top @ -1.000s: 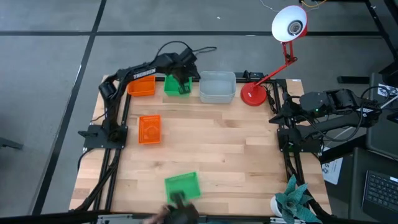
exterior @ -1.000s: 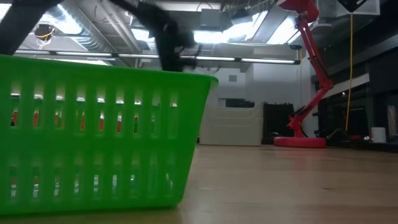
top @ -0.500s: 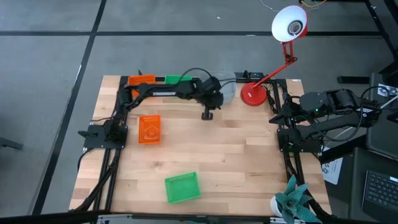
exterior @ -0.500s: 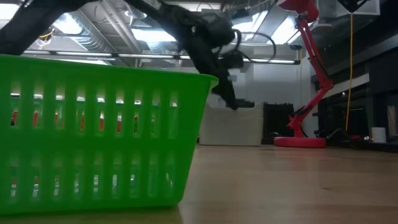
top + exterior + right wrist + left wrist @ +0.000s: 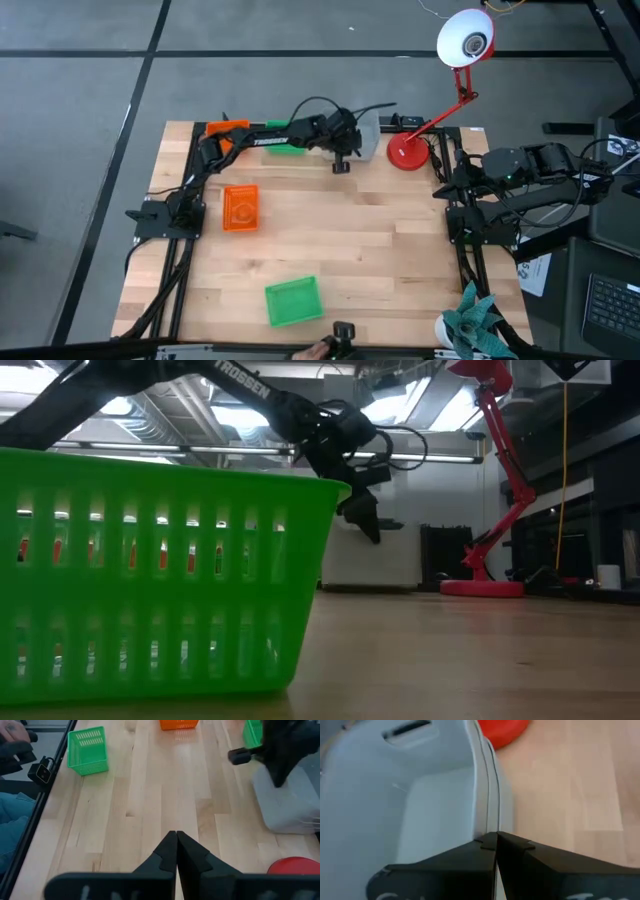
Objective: Stack baskets by color
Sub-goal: Adjust the stacked gray bins, then stack the bottom green bin on top of the top green bins
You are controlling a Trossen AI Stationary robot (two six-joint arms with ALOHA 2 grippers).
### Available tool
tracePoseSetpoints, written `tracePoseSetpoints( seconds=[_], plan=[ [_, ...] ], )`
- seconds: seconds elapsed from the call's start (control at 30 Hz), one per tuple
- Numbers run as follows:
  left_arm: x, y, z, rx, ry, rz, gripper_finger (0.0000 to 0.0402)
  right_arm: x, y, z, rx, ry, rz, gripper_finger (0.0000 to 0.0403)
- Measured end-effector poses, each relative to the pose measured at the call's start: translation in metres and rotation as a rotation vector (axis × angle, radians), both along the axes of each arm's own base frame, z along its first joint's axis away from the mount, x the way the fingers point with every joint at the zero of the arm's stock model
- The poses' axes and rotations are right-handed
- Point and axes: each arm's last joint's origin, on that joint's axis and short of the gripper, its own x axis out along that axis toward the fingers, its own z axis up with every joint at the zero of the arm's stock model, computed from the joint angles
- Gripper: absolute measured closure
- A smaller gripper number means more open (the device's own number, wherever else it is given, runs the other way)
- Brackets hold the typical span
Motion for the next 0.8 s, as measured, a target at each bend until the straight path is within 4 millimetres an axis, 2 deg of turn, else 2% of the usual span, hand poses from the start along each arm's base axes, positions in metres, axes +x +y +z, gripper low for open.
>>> tracePoseSetpoints(
  seconds=[0.13, 0.57, 0.67, 0.8],
  plan=[
    [0.001, 0.004, 0.011, 0.021, -0.026, 0.008, 0.0401, 0.000, 0.000, 0.000, -0.001, 0.003, 0.001, 0.0396],
    [0.006, -0.014, 0.003, -0.007, 0.034, -0.031, 0.0402, -0.001, 0.000, -0.001, -0.003, 0.012, 0.001, 0.0396],
    [0.004, -0.031, 0.014, -0.062, 0.041, -0.053, 0.0401, -0.001, 0.000, -0.001, 0.001, 0.013, -0.002, 0.0396],
    [-0.014, -0.075, 0.057, -0.108, 0.101, -0.063, 0.0401, -0.001, 0.000, -0.001, 0.025, 0.014, -0.025, 0.0396]
  ],
)
